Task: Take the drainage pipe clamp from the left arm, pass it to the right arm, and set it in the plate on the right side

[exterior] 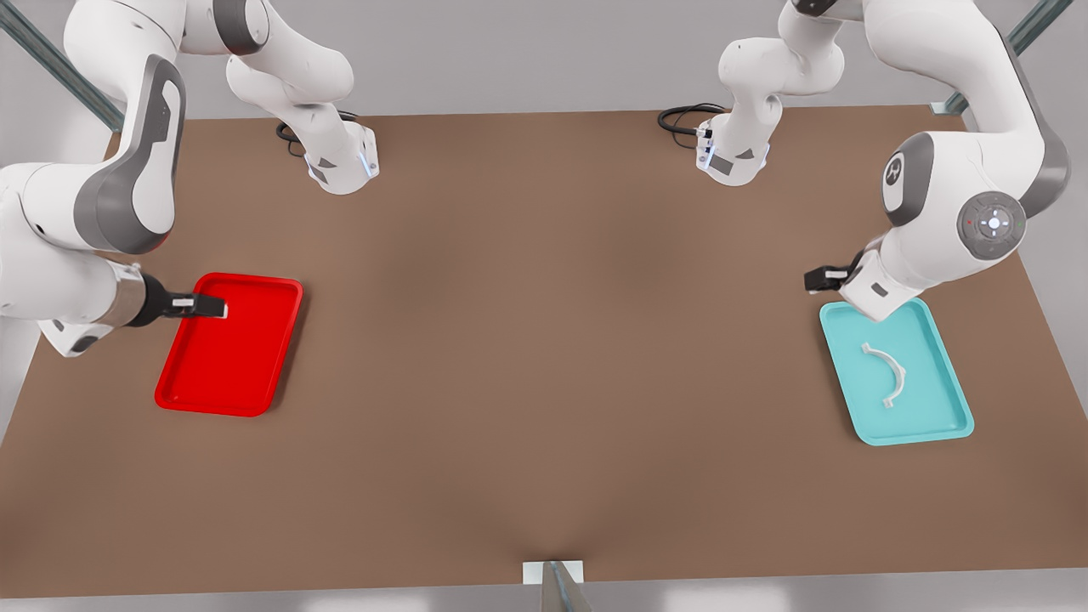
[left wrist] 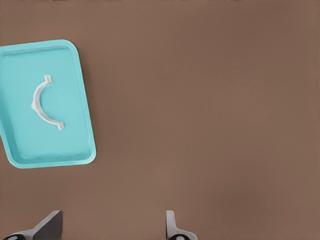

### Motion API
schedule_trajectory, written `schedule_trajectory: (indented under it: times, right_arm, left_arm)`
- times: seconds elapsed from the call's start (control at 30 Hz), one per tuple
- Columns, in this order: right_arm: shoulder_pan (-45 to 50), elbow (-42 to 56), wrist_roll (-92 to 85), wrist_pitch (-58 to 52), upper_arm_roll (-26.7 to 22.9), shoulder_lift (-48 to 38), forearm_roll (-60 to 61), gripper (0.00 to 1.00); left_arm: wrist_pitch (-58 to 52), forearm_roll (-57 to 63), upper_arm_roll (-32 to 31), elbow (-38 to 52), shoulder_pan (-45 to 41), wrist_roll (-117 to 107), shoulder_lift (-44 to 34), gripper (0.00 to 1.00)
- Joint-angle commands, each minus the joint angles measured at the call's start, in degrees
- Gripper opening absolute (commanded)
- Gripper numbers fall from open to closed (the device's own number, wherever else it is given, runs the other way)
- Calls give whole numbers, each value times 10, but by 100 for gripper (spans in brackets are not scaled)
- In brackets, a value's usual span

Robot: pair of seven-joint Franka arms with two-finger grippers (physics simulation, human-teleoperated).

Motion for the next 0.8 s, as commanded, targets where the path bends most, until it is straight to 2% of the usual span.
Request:
schedule_trajectory:
  times: [0.0, 0.07, 0.1, 0.17, 0.2, 0.27, 0.37, 0.43, 0.57, 0.77]
  right_arm:
    - [0, 0, -13, 32, 0, -1, 0, 100]
    - [0, 0, -13, 32, 0, -1, -1, 100]
    - [1, 0, -13, 32, 0, -1, -1, 100]
    - [1, 1, -13, 32, 0, -1, 0, 100]
    - [1, 1, -13, 32, 0, 0, 0, 100]
    - [1, 0, -13, 32, 0, 0, 1, 100]
    - [1, 0, -13, 31, 0, 0, 3, 100]
    - [1, -1, -13, 31, 0, 0, 3, 100]
    - [1, -1, -13, 32, 0, 1, 3, 100]
    - [1, -1, -13, 31, 1, 2, 4, 100]
  left_arm:
    - [26, 0, 0, 0, 0, -17, 0, 100]
    - [30, 3, 9, -8, 15, -19, 17, 100]
    - [57, 1, 36, -8, 37, -16, 49, 100]
    - [149, 0, 56, -12, 91, -17, 108, 100]
    - [225, 0, 93, -47, 91, -20, 124, 100]
    - [322, -1, 129, -55, 116, -20, 173, 100]
    - [450, -53, 133, -109, 153, -22, 212, 100]
    - [467, -84, 134, -129, 162, -24, 219, 100]
    - [586, -109, 134, -215, 163, -75, 222, 100]
    - [616, -118, 134, -241, 182, -76, 238, 100]
